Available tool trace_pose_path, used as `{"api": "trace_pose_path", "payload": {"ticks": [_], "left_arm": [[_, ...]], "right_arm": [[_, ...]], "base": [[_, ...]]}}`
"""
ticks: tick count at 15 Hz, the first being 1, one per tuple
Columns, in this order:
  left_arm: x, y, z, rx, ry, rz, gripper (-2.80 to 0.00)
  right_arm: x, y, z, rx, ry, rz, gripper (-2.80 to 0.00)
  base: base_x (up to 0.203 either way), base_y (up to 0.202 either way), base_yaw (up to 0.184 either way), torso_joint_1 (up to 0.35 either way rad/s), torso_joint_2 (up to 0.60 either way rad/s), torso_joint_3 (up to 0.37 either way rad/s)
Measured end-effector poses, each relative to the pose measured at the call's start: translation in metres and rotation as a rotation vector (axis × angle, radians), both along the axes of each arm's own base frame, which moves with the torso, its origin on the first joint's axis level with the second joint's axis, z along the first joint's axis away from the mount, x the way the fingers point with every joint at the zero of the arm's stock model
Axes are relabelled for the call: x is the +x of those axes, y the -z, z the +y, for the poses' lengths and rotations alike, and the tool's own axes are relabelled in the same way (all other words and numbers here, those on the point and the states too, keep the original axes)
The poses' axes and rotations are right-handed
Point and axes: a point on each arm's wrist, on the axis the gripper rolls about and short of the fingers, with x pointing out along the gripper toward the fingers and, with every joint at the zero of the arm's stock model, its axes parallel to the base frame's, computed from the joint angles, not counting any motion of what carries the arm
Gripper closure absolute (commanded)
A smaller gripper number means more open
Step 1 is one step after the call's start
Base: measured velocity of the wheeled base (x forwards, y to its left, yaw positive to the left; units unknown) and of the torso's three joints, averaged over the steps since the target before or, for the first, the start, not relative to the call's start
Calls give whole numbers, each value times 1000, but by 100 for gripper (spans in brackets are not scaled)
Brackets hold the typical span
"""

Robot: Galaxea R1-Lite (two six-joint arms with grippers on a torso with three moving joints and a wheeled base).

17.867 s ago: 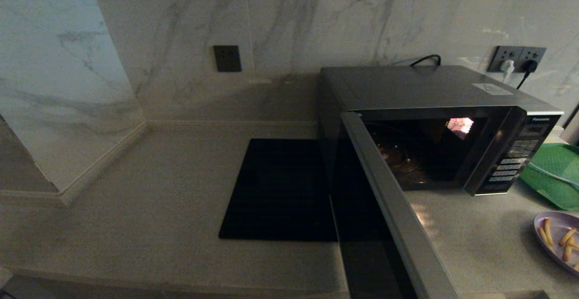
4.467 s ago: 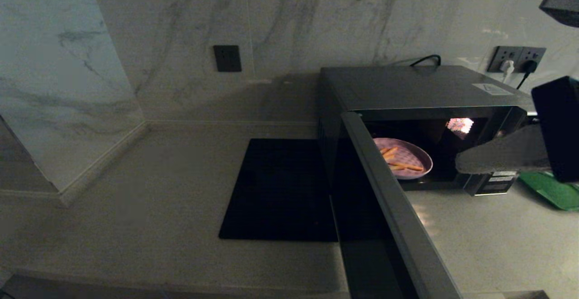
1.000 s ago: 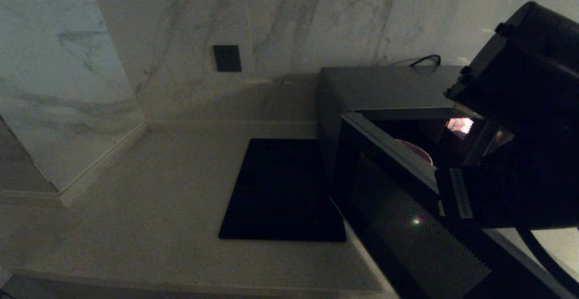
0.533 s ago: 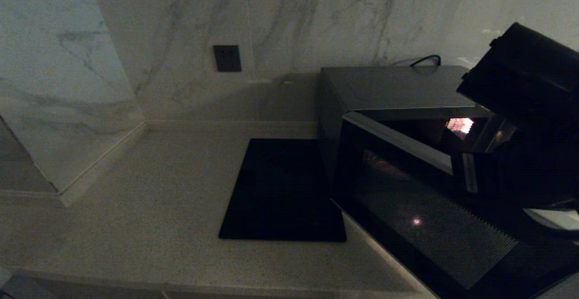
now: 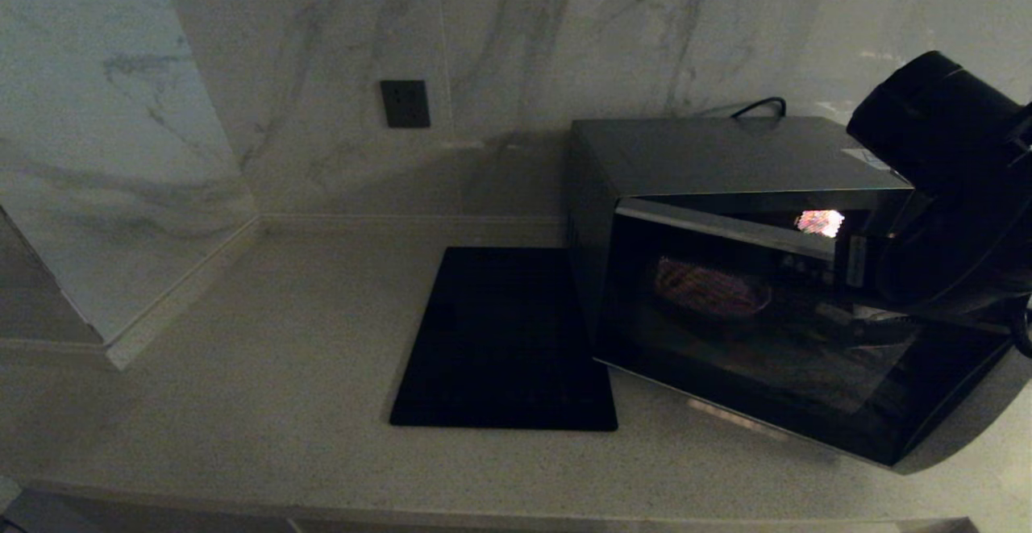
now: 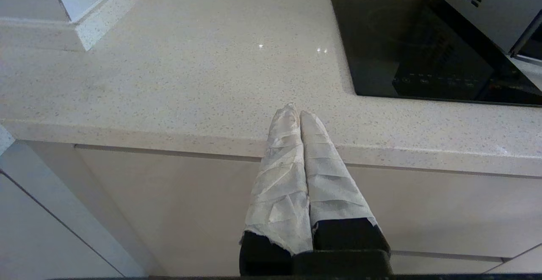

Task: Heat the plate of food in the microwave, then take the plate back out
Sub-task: Close the microwave oven

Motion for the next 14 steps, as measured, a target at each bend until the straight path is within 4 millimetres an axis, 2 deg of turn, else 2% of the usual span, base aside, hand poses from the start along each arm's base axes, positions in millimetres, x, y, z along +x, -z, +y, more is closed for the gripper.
{"api": "trace_pose_path", "payload": {"ticks": [3, 8, 12, 14], "left_arm": [[0, 0, 0, 0, 0, 0, 0], [0, 0, 0, 0, 0, 0, 0], [0, 0, 0, 0, 0, 0, 0], [0, 0, 0, 0, 0, 0, 0]], "right_arm": [[16, 2, -22, 25, 46, -10, 0], [66, 10, -64, 70, 118, -141, 0], [100, 17, -82, 72, 176, -240, 0], [108, 20, -86, 72, 190, -244, 0]], "base": [[0, 0, 0, 0, 0, 0], [0, 0, 0, 0, 0, 0], [0, 0, 0, 0, 0, 0], [0, 0, 0, 0, 0, 0]]}}
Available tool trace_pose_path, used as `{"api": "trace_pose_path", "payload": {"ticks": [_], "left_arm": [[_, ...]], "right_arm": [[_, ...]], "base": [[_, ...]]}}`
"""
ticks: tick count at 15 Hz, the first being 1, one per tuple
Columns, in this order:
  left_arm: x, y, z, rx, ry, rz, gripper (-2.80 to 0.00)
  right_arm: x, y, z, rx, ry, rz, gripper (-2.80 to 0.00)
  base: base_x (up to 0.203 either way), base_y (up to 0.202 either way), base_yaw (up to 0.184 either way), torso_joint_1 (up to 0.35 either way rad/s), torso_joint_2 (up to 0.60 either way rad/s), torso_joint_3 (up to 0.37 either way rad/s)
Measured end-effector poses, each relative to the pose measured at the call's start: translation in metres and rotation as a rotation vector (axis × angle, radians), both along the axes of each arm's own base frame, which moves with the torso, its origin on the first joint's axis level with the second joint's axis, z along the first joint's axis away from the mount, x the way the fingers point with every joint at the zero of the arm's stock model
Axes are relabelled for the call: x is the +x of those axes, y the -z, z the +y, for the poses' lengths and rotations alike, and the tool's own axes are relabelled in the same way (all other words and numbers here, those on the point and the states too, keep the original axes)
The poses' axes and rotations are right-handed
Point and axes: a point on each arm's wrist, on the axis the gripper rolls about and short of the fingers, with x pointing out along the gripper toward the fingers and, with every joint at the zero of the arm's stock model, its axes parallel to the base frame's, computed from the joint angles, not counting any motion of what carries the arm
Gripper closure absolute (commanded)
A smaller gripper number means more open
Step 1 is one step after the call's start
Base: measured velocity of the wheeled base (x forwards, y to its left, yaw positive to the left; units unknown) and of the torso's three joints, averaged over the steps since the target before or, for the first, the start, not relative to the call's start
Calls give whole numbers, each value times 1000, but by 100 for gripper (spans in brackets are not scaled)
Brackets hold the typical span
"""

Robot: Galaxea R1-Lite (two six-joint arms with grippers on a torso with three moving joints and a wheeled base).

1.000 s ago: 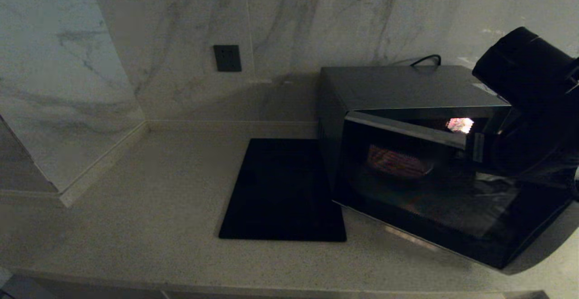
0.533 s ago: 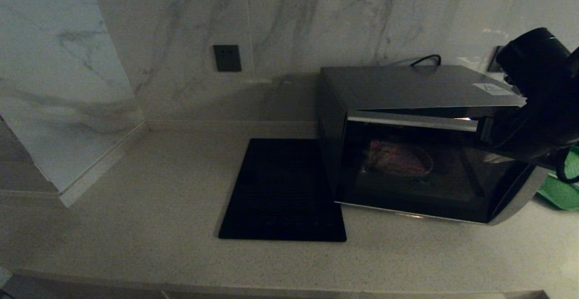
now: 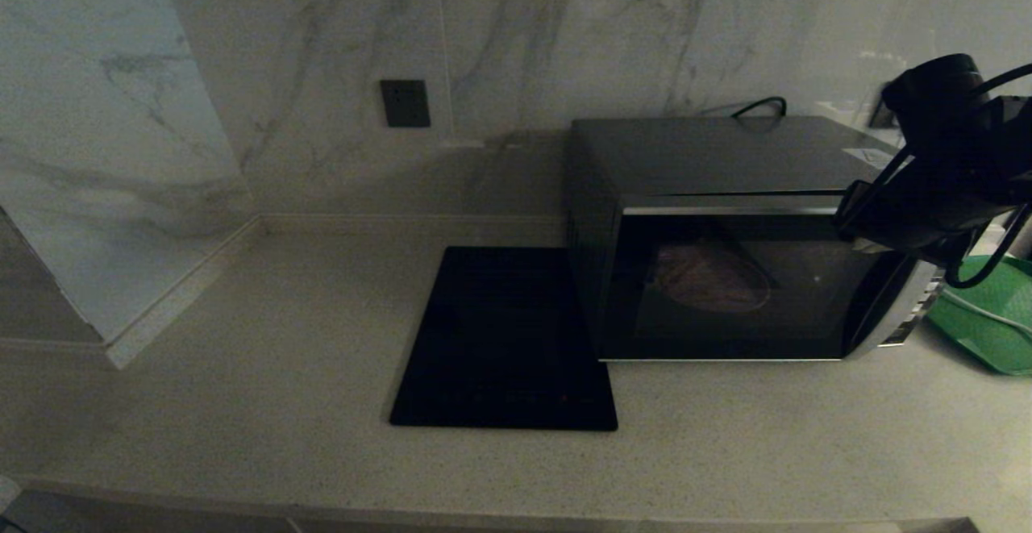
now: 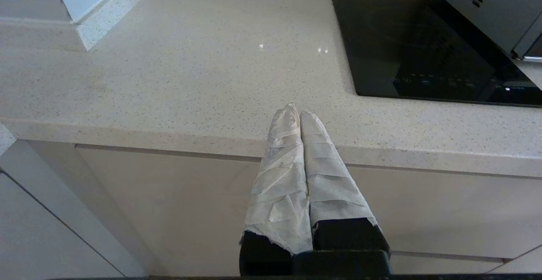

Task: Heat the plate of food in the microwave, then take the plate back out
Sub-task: Close the microwave oven

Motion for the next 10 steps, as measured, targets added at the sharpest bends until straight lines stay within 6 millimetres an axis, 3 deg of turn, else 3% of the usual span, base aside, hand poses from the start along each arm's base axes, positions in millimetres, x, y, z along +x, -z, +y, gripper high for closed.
{"api": "trace_pose_path", "payload": {"ticks": [10], "left_arm": [[0, 0, 0, 0, 0, 0, 0]], "right_arm": [[8, -5, -2, 0, 8, -44, 0]], "base": [[0, 0, 0, 0, 0, 0]]}}
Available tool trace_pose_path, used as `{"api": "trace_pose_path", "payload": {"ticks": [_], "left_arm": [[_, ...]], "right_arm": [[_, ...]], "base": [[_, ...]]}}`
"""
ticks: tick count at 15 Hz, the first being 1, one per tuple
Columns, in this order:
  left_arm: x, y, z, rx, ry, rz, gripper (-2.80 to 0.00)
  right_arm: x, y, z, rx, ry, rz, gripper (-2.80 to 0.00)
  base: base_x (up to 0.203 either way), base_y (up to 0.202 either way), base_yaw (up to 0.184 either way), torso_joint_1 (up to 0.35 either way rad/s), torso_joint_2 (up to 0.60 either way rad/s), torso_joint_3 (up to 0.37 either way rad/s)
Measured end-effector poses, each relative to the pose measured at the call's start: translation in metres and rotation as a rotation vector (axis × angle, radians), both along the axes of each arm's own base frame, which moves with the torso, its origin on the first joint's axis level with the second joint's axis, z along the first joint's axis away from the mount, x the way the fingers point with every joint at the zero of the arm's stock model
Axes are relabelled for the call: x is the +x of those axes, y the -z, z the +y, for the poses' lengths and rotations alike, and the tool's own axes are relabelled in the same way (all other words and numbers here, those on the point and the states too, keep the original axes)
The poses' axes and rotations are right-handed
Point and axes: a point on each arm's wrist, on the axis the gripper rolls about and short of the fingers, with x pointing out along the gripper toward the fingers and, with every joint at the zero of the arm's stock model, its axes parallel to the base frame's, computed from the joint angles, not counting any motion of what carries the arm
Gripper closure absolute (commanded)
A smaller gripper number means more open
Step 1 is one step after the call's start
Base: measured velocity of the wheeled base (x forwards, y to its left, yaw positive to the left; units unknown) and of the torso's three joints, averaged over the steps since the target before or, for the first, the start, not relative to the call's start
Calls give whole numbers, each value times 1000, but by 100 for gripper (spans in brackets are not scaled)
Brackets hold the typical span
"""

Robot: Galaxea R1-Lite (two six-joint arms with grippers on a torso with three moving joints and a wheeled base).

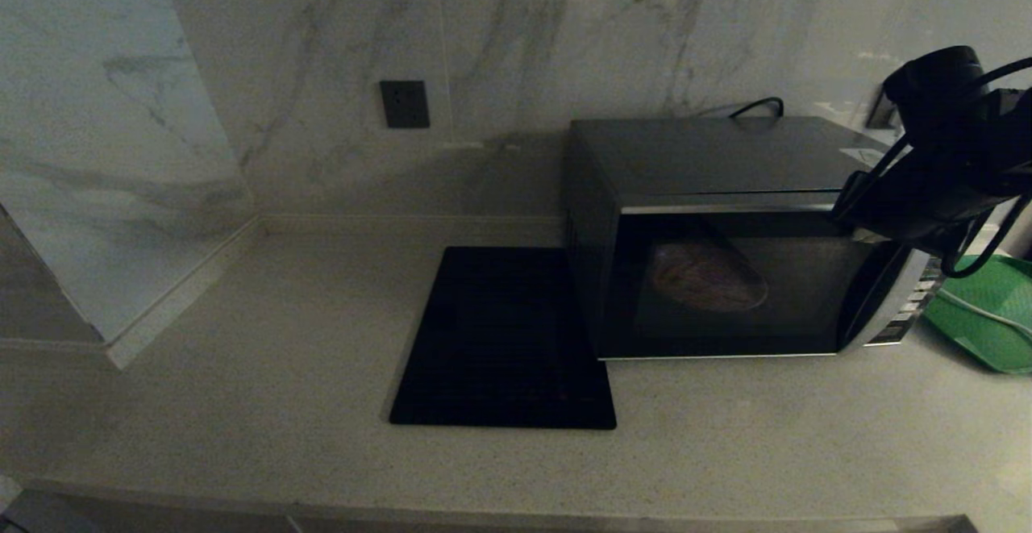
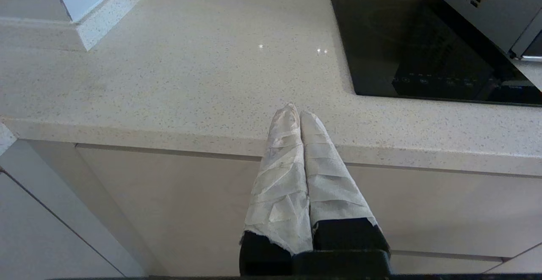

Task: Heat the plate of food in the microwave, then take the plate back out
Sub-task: Close the microwave oven, then open the microwave oven

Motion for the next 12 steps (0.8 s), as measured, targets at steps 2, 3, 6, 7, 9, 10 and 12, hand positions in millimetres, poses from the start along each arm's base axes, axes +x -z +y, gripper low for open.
{"api": "trace_pose_path", "payload": {"ticks": [2, 3, 6, 7, 9, 10, 12], "left_arm": [[0, 0, 0, 0, 0, 0, 0], [0, 0, 0, 0, 0, 0, 0], [0, 0, 0, 0, 0, 0, 0], [0, 0, 0, 0, 0, 0, 0], [0, 0, 0, 0, 0, 0, 0], [0, 0, 0, 0, 0, 0, 0], [0, 0, 0, 0, 0, 0, 0]], "right_arm": [[3, -1, 0, 1, 0, -24, 0], [3, 0, 0, 1, 0, -21, 0], [2, 2, 0, 2, 0, -9, 0], [-1, 1, 0, 2, 0, -8, 0], [-14, -4, 0, 4, -4, 9, 0], [-24, -6, 0, 6, -9, 22, 0], [-51, -14, 1, 17, -30, 34, 0]], "base": [[0, 0, 0, 0, 0, 0], [0, 0, 0, 0, 0, 0], [0, 0, 0, 0, 0, 0], [0, 0, 0, 0, 0, 0], [0, 0, 0, 0, 0, 0], [0, 0, 0, 0, 0, 0], [0, 0, 0, 0, 0, 0]]}}
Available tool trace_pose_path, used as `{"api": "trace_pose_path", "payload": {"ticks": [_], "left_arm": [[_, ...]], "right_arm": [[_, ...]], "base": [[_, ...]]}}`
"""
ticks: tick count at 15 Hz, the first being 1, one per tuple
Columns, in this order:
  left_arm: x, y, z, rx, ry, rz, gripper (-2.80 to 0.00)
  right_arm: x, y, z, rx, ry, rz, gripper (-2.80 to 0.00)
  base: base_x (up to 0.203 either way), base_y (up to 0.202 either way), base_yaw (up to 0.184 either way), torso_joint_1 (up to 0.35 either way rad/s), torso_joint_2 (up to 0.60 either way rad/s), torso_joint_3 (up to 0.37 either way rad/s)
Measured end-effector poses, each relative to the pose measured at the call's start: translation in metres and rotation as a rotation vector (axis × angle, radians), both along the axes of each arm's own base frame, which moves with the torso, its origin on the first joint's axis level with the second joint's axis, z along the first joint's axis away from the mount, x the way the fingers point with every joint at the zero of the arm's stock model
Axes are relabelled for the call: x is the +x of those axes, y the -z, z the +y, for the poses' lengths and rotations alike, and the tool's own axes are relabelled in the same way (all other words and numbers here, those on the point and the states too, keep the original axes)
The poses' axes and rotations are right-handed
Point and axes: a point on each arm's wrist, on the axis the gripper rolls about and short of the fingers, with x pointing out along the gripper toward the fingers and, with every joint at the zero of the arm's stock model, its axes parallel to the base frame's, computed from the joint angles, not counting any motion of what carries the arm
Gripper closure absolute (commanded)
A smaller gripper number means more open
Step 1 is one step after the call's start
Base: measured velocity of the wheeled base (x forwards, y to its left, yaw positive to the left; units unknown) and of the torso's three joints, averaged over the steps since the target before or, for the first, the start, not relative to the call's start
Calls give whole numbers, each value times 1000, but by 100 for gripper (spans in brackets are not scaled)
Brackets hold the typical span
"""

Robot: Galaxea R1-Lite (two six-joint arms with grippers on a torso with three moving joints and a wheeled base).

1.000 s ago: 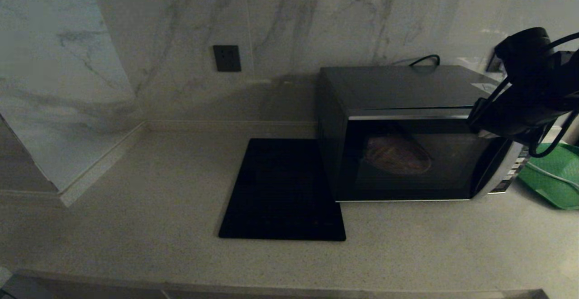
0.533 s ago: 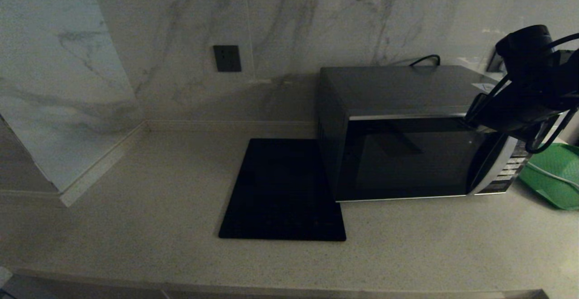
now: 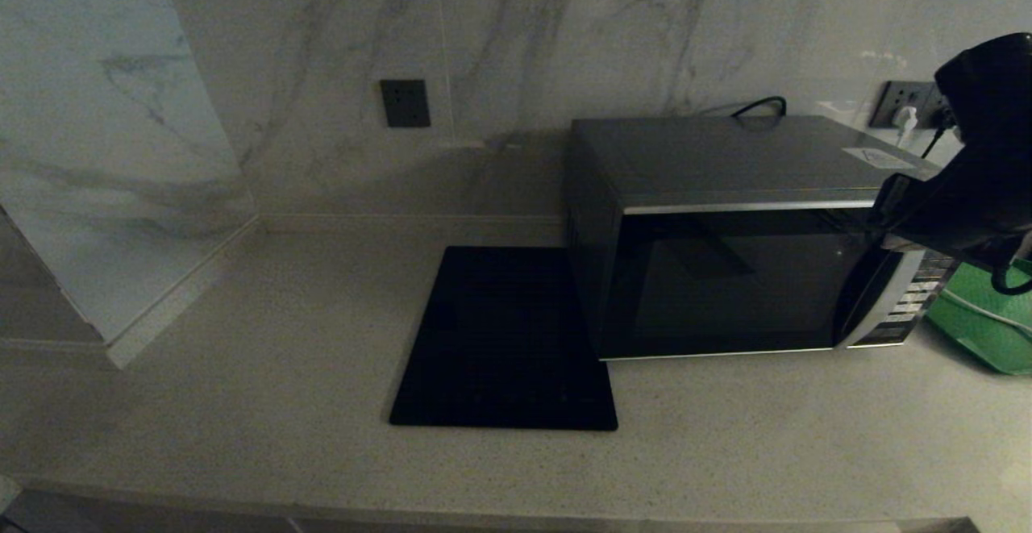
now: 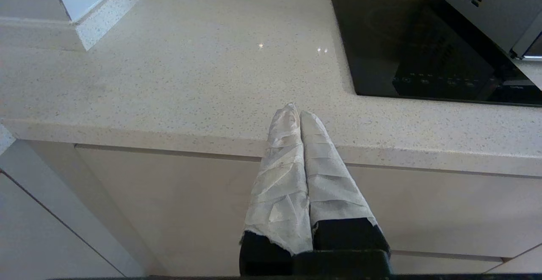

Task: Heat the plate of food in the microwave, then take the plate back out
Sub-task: Open the microwave oven

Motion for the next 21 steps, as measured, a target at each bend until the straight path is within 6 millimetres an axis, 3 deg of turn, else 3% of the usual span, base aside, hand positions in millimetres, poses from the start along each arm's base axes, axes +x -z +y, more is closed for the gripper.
{"api": "trace_pose_path", "payload": {"ticks": [5, 9, 12, 16, 21], "left_arm": [[0, 0, 0, 0, 0, 0, 0], [0, 0, 0, 0, 0, 0, 0], [0, 0, 0, 0, 0, 0, 0], [0, 0, 0, 0, 0, 0, 0], [0, 0, 0, 0, 0, 0, 0]], "right_arm": [[-75, -17, -3, -43, -64, 4, 0], [-114, -11, -37, -91, 58, 39, 0], [-124, -17, -71, -50, 187, 23, 0], [-123, -13, -106, 248, 233, 16, 0], [-110, 33, -166, 452, 246, 50, 0]], "base": [[0, 0, 0, 0, 0, 0], [0, 0, 0, 0, 0, 0], [0, 0, 0, 0, 0, 0], [0, 0, 0, 0, 0, 0], [0, 0, 0, 0, 0, 0]]}}
